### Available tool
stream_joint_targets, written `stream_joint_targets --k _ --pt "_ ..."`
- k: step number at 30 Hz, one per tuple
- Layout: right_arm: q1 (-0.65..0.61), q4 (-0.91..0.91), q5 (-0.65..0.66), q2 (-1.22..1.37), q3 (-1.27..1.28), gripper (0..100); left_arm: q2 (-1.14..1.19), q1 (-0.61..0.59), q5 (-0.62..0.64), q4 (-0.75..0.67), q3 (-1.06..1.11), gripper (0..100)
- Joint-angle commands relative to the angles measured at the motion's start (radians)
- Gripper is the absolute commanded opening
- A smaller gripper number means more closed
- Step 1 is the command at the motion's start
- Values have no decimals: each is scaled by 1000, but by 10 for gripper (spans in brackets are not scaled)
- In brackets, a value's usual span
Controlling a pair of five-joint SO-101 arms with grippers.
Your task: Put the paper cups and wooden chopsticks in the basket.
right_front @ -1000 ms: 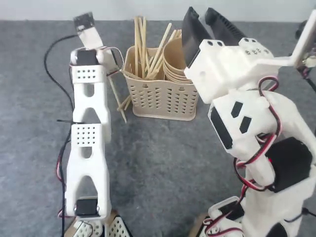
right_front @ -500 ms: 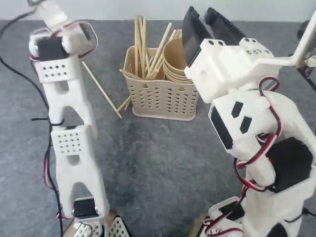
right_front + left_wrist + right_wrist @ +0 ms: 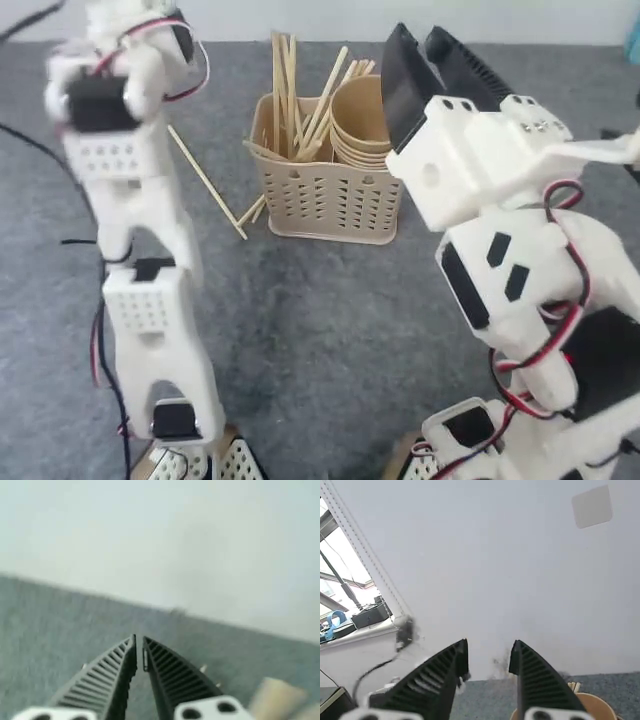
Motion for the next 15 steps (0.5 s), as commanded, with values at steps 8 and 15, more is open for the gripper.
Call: stream_joint_targets --k 8,15 --pt "10 12 -15 -28 -37 140 486 -104 129 -299 47 163" --pt "7 15 -18 -19 -37 140 640 -207 123 -459 38 163"
